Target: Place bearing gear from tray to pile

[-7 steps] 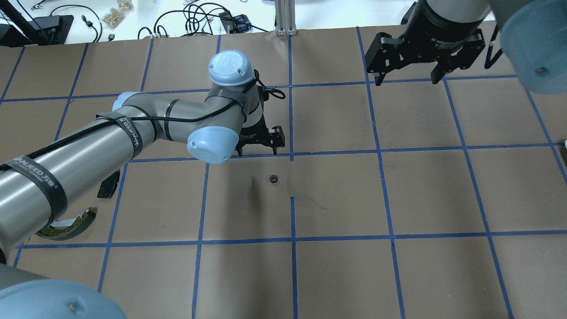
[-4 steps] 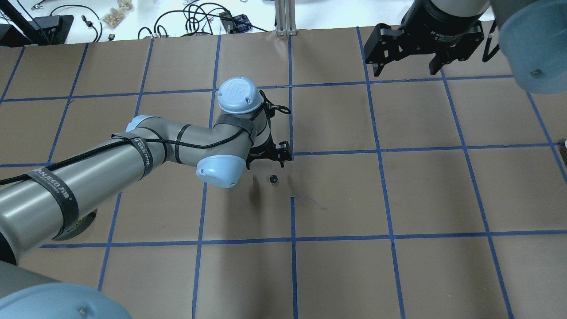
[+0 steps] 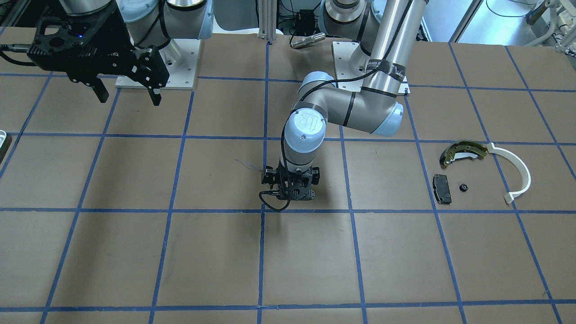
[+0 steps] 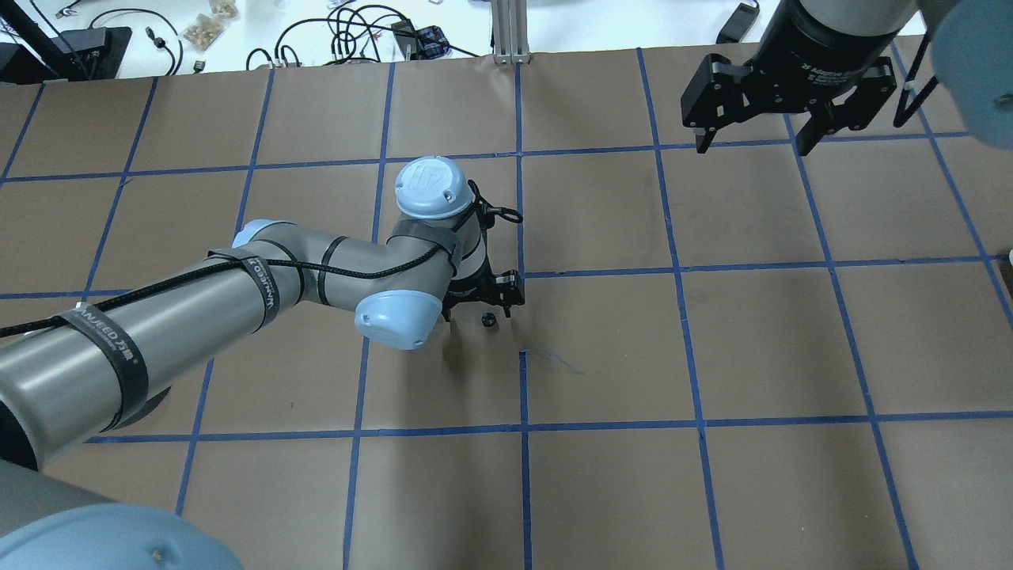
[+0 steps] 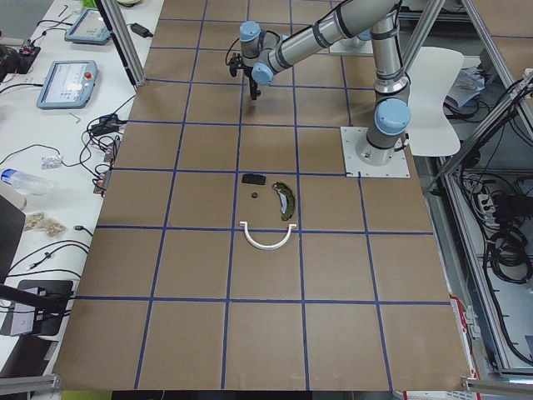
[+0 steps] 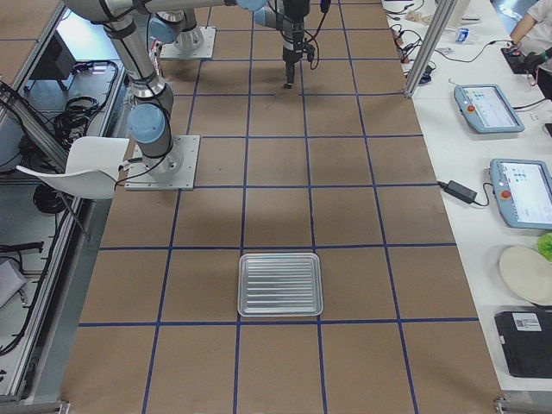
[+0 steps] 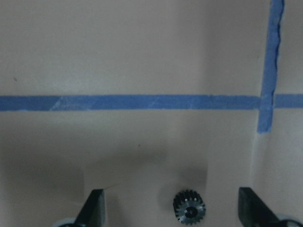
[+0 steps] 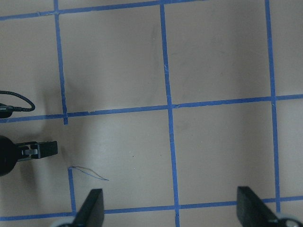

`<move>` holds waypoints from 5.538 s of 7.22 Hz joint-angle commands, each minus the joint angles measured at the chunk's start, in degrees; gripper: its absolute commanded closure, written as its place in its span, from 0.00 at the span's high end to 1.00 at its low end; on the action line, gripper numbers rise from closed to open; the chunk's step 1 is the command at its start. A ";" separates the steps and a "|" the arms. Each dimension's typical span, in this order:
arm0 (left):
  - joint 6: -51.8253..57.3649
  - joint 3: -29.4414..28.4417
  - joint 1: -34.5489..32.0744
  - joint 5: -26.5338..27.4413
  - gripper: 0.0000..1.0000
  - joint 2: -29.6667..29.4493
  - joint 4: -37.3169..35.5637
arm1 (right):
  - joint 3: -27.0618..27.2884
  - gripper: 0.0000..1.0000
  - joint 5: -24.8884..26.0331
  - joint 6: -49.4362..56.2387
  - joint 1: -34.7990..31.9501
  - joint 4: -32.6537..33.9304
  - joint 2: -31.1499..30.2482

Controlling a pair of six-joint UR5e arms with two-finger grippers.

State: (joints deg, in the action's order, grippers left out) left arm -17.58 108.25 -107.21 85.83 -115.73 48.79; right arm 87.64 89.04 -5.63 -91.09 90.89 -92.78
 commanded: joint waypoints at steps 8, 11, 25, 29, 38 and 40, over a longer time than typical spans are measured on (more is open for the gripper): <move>-0.26 -0.32 0.33 -0.23 0.52 -0.46 -0.19 | -2.30 1.00 -0.27 0.09 -0.14 -0.63 3.66; -0.35 -0.58 0.51 -1.02 0.14 -0.73 -0.10 | -0.54 1.00 -0.10 0.01 -0.14 -1.07 3.75; 57.61 -15.79 49.34 10.40 0.00 1.74 26.45 | -0.62 1.00 0.26 0.18 -0.14 -0.54 3.66; 60.56 -13.61 52.45 10.23 0.00 -1.24 23.64 | -0.62 1.00 0.43 0.18 -0.14 -0.54 3.57; 60.73 -6.56 52.54 10.93 0.37 -0.46 15.90 | -0.62 1.00 0.43 0.18 -0.14 -0.54 3.57; 60.73 -6.99 53.42 11.11 0.75 -0.29 15.90 | -0.62 1.00 0.43 0.18 -0.14 -0.54 3.57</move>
State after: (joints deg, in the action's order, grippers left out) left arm 43.16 101.61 -54.20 96.80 -116.14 64.67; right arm 87.01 89.47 -5.45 -91.23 90.35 -89.21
